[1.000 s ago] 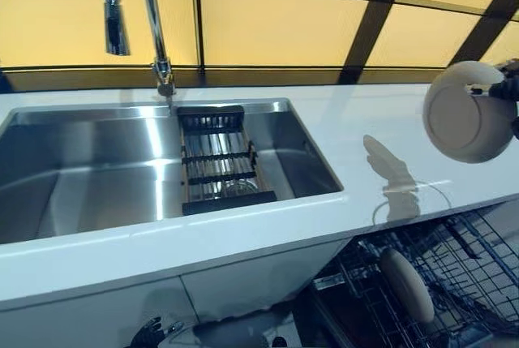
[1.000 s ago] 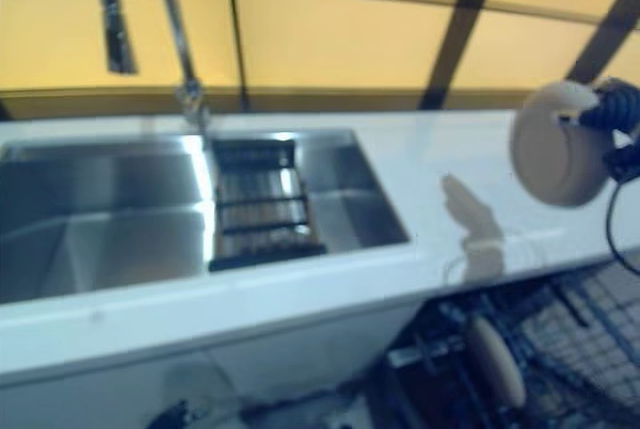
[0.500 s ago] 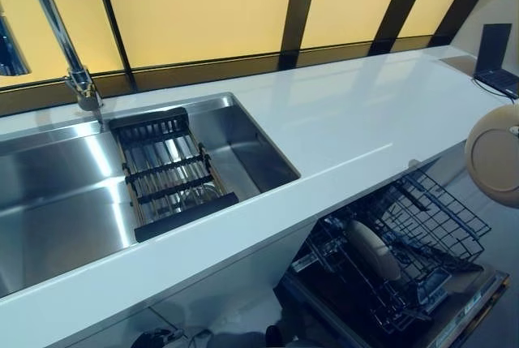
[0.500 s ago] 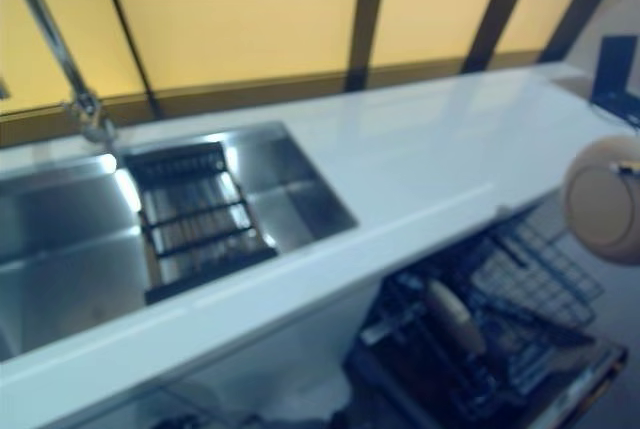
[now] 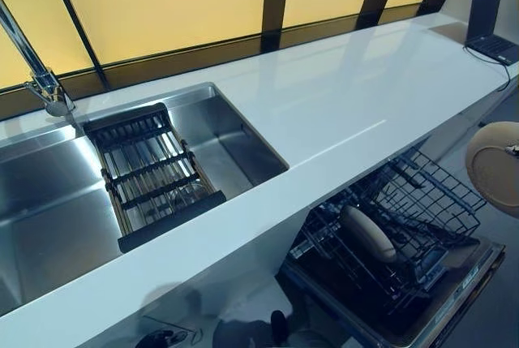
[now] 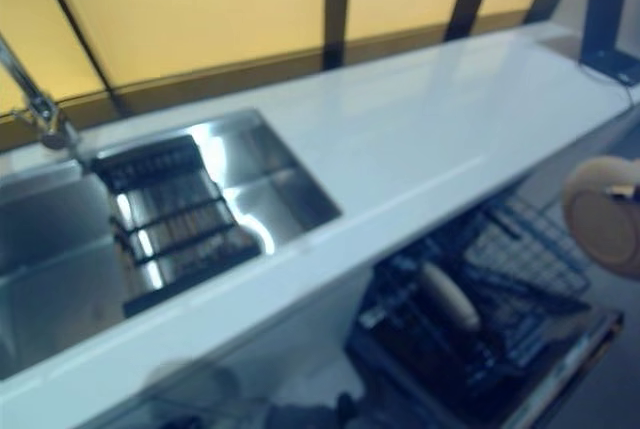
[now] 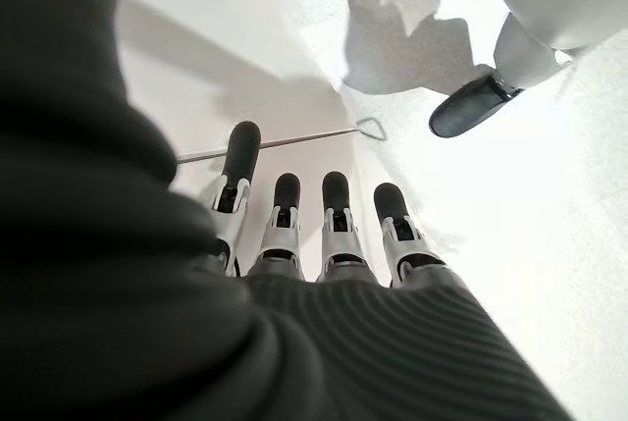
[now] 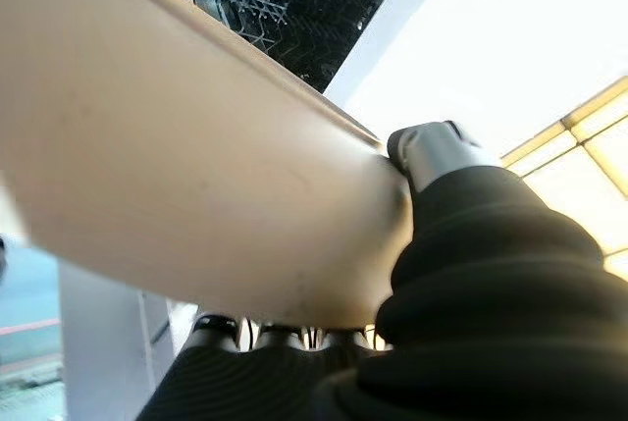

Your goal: Take plates into dishwasher

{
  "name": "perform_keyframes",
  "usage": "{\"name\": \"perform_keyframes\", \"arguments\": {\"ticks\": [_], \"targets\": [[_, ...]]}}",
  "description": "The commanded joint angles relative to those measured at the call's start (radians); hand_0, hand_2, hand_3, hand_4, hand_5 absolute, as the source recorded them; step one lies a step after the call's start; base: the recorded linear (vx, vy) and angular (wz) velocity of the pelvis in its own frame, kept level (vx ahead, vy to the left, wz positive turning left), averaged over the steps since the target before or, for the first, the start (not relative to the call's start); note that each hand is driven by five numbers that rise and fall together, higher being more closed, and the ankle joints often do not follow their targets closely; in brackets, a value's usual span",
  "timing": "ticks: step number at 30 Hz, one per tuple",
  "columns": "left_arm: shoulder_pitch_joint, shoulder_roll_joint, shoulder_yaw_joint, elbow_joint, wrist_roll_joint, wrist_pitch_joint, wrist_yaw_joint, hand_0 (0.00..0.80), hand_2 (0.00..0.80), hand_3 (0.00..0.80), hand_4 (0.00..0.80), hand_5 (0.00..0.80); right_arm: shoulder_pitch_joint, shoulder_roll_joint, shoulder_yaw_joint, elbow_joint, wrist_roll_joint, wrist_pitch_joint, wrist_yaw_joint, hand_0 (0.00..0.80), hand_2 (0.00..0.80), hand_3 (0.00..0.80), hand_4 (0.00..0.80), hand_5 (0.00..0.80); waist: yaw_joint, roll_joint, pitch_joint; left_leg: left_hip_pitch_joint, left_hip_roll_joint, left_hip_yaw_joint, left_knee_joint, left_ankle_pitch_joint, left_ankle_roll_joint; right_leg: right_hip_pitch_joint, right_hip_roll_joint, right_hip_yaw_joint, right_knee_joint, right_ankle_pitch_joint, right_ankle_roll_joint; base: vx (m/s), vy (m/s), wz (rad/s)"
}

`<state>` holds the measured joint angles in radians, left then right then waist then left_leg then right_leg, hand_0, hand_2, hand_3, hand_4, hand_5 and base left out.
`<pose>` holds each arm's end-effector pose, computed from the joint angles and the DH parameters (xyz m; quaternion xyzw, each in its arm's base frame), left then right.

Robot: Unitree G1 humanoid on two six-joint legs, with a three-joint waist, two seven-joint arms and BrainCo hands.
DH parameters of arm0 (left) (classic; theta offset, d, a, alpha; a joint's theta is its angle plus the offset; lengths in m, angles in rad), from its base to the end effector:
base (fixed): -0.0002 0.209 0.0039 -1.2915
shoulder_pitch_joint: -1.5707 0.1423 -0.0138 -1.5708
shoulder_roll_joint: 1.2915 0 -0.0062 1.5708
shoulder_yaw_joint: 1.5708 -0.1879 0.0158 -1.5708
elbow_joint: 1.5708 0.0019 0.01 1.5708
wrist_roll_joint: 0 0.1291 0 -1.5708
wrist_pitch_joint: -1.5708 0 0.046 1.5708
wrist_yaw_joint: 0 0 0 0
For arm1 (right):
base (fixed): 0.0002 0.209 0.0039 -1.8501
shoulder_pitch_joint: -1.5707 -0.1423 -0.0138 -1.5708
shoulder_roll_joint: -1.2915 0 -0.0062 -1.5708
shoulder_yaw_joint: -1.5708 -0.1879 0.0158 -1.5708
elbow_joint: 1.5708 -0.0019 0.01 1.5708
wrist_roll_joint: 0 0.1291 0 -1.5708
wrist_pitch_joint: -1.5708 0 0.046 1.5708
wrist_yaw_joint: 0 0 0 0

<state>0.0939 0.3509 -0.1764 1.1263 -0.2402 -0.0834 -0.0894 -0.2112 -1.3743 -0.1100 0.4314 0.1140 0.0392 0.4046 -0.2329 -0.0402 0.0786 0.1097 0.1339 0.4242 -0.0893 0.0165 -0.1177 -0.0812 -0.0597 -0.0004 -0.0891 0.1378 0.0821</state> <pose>0.0541 0.2565 -0.1005 0.0701 0.5382 0.0488 0.8385 0.1930 -0.4019 0.2443 -0.5237 0.1472 -0.0611 0.8369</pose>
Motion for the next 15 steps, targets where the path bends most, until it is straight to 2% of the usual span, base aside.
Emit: {"name": "perform_keyframes", "arguments": {"ticks": [1, 9, 10, 15], "targets": [[-0.107, 0.056, 0.028, -0.018, -0.002, -0.051, 0.012, 0.000, 0.000, 0.000, 0.000, 0.000, -0.068, 0.058, -0.019, -0.048, -0.051, -0.034, -0.090, 0.800, 0.800, 0.800, 0.800, 0.800, 0.002, -0.022, 0.056, 0.017, -0.027, -0.042, 0.035, -0.095, 0.081, -0.008, -0.024, -0.009, 0.021, -0.029, 0.092, -0.082, 0.028, 0.02], [-0.117, 0.046, 0.028, -0.042, -0.028, -0.070, -0.001, 0.000, 0.000, 0.000, 0.000, 0.000, -0.112, 0.116, 0.020, -0.110, -0.117, -0.017, -0.152, 0.800, 0.800, 0.800, 0.800, 0.800, -0.010, 0.036, 0.115, -0.017, -0.041, -0.056, 0.041, -0.092, 0.076, -0.052, -0.040, -0.004, 0.034, -0.030, 0.086, -0.056, 0.014, 0.03], [-0.121, 0.037, 0.023, -0.045, -0.042, -0.078, -0.005, 0.000, 0.000, 0.000, 0.000, 0.000, -0.128, 0.116, 0.029, -0.116, -0.127, -0.015, -0.155, 0.800, 0.800, 0.800, 0.800, 0.800, -0.014, 0.054, 0.129, -0.024, -0.045, -0.059, 0.040, -0.089, 0.072, -0.064, -0.043, -0.003, 0.036, -0.030, 0.085, -0.056, 0.040, -0.01], [-0.116, 0.014, 0.017, -0.080, -0.068, -0.086, -0.023, 0.000, 0.000, 0.000, 0.000, 0.000, -0.144, 0.117, 0.040, -0.146, -0.182, 0.010, -0.139, 0.800, 0.800, 0.800, 0.800, 0.800, -0.024, 0.106, 0.166, -0.042, -0.057, -0.064, 0.031, -0.076, 0.062, -0.090, -0.055, -0.001, 0.038, -0.028, 0.081, -0.053, 0.070, 0.01]]}}
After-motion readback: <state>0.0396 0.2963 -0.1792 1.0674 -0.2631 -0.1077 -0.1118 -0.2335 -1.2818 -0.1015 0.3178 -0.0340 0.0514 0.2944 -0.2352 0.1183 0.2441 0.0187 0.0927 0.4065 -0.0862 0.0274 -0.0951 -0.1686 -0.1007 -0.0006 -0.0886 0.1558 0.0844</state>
